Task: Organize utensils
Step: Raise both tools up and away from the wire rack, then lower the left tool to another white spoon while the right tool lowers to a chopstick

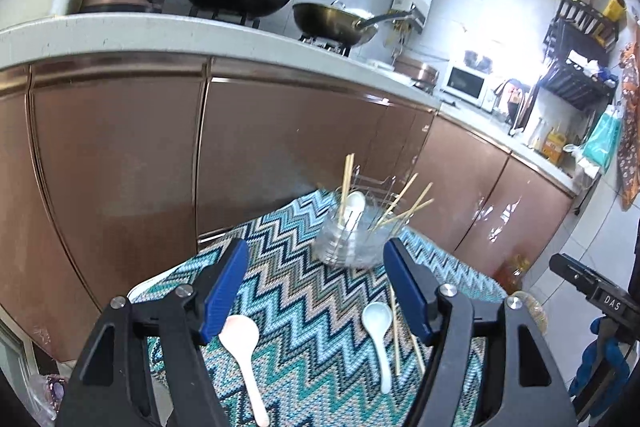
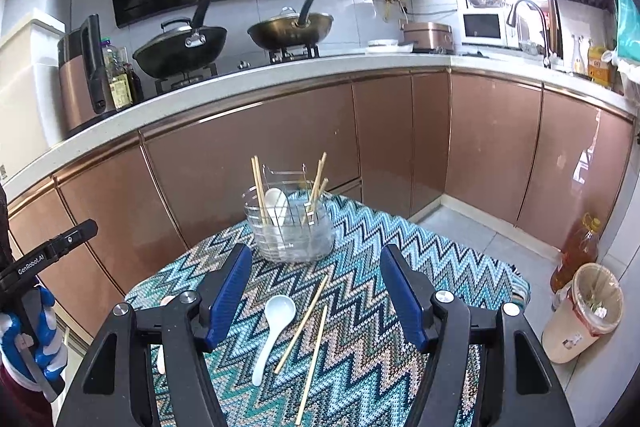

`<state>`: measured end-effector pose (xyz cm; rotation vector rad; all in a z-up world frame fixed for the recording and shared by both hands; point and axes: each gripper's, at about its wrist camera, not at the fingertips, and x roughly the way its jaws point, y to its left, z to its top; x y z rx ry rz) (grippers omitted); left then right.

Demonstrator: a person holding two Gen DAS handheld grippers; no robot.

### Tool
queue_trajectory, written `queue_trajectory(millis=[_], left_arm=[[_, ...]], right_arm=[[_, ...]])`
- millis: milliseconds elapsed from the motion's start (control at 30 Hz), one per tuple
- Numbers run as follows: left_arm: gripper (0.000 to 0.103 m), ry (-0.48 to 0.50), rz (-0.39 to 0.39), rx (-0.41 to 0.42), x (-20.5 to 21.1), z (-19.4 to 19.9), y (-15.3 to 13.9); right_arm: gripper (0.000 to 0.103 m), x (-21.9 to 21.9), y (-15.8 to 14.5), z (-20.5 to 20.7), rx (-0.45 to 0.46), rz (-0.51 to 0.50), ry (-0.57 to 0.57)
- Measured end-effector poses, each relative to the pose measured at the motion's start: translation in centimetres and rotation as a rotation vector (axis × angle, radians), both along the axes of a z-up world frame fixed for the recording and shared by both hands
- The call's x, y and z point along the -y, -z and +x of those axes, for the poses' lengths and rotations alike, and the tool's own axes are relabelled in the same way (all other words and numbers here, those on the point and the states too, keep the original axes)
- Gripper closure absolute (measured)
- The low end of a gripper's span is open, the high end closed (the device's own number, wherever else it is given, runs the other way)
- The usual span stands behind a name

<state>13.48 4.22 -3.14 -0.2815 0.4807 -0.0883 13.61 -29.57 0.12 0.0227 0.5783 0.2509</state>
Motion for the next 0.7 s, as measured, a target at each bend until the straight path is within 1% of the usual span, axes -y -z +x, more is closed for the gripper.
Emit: queue_trajectory(millis=[200, 367, 700], left_arm=[[0.035, -0.015, -0.002, -0.055, -1.0, 1.3, 2.4], [0.035, -0.032, -0.025, -0.099, -2.3, 2.4, 4.0], [0.035, -0.049, -0.036, -0.164, -4.4, 3.4, 7.4]], right_arm=[[0.039, 0.2, 1.8, 1.4, -0.046, -0.002, 0.001], [0.039, 0.3, 3.1, 2.5, -0.078, 0.0, 0.002], [0.039, 0.2, 5.2, 4.5, -0.133, -0.01, -0.004]])
